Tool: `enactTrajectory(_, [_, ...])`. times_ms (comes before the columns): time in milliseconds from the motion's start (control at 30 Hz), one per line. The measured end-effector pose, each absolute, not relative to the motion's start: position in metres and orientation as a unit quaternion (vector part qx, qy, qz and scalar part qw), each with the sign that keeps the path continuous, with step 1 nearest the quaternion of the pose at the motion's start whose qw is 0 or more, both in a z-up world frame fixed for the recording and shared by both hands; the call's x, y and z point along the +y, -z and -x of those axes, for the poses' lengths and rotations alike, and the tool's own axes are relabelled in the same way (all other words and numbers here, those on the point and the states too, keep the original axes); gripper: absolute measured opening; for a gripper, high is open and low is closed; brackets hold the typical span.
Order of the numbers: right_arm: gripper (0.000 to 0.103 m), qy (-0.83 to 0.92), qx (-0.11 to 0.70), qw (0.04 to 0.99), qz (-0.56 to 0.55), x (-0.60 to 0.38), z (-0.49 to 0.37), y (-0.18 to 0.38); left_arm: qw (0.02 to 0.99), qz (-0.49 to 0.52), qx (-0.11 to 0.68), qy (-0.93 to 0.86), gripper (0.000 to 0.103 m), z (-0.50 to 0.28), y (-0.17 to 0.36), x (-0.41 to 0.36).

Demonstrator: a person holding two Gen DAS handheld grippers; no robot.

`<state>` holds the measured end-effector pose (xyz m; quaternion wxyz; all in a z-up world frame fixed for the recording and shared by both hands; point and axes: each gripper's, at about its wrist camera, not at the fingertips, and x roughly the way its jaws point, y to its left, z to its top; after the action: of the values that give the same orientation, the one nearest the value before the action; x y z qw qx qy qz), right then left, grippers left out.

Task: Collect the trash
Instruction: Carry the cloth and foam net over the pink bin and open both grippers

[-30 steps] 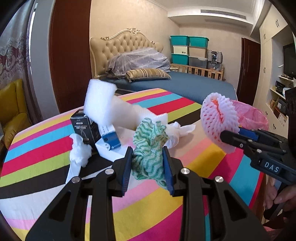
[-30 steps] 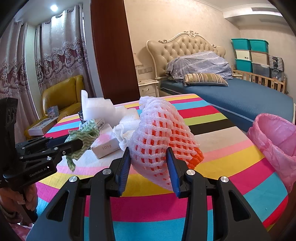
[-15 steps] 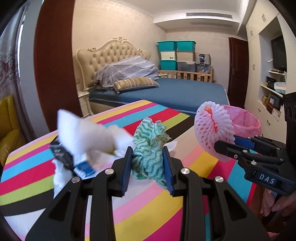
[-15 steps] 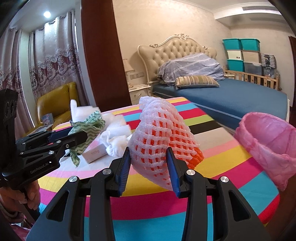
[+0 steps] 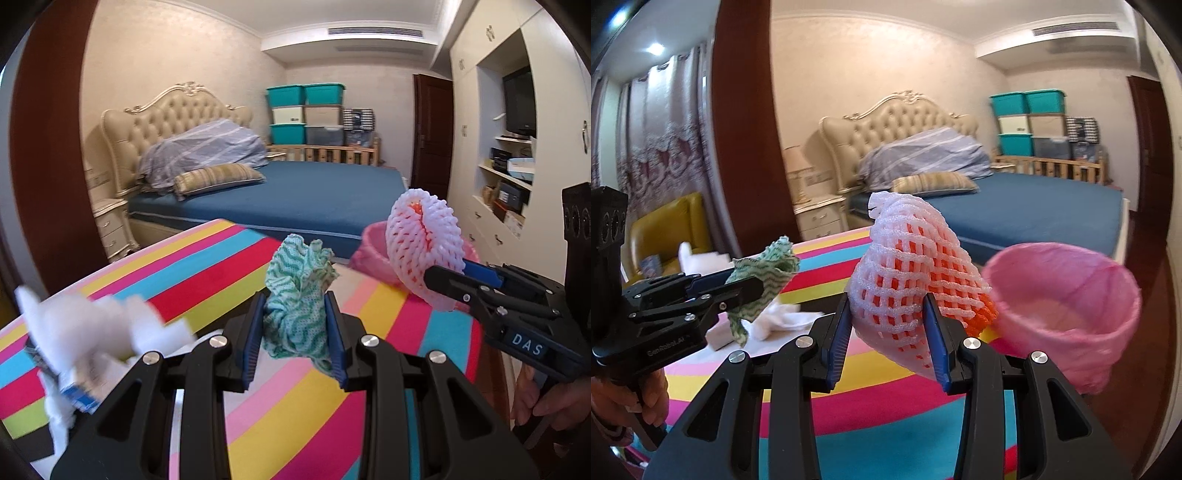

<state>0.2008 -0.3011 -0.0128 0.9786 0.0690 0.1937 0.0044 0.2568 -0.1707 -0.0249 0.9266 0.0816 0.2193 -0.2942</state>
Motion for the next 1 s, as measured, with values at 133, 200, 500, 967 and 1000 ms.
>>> enactTrajectory(133, [0.037,0.023,0.185,0.980,-0.074,-0.330,-0.200,0.009,0.918,-0.084,0.215,0.322,0.031,-0.268,0.019,-0.199])
enactTrajectory(200, [0.037,0.033,0.182,0.980,-0.074,-0.344,-0.200,0.008,0.913,-0.083,0.215,0.336,0.031,-0.275,0.017,-0.215])
enactTrajectory(500, [0.038,0.065,0.173,0.980,-0.070,-0.406,-0.204,0.010,0.888,-0.080,0.231,0.390,0.033,-0.308,0.013,-0.298])
enactTrajectory(967, [0.054,0.094,0.197,0.973,-0.077,-0.473,-0.228,0.036,0.861,-0.064,0.270,0.427,0.051,-0.366,0.028,-0.404])
enactTrajectory(1000, [0.063,0.093,0.200,0.972,-0.083,-0.478,-0.229,0.039,0.858,-0.055,0.282,0.426,0.068,-0.373,0.032,-0.409])
